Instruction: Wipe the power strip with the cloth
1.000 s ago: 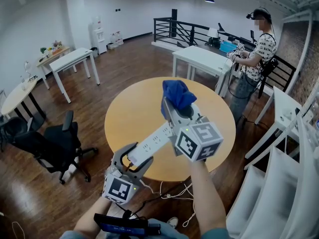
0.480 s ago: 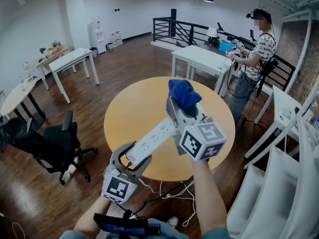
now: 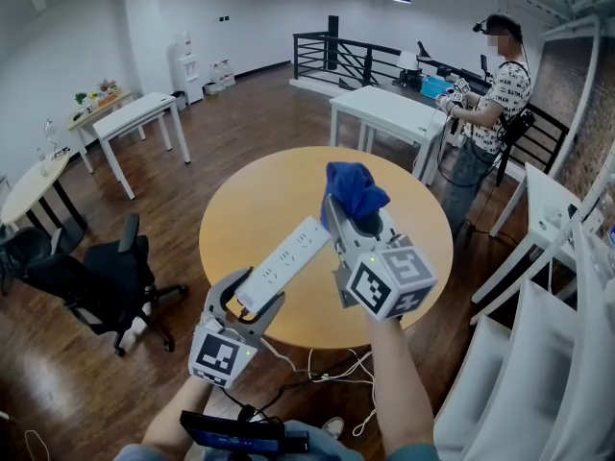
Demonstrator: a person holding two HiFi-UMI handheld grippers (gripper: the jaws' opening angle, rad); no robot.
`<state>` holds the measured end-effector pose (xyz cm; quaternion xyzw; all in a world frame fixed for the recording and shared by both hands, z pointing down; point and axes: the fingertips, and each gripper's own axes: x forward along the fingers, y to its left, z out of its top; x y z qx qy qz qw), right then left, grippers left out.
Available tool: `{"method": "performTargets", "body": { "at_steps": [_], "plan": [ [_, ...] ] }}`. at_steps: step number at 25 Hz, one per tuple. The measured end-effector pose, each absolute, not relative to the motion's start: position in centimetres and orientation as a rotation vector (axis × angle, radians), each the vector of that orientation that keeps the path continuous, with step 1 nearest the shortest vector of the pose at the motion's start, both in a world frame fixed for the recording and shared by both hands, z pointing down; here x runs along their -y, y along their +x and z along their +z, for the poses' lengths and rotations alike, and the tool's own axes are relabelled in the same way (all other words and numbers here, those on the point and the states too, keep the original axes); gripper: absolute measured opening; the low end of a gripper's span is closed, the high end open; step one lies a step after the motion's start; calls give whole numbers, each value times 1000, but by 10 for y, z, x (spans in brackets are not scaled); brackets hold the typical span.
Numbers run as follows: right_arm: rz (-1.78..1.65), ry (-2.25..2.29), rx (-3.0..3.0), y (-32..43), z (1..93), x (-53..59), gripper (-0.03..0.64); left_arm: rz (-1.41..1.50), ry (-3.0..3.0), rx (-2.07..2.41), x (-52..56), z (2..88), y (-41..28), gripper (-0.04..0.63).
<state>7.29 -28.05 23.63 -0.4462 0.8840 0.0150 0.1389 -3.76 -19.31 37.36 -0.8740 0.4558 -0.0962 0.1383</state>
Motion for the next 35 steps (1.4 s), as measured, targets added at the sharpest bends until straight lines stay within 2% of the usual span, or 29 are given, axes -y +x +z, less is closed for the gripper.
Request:
{"method": "performTargets", "body": {
  "at_steps": [35],
  "plan": [
    [-26,-1219,-2507,59,265,242,67,-208,-2571,-1414,204,366,-49,281]
  ]
}}
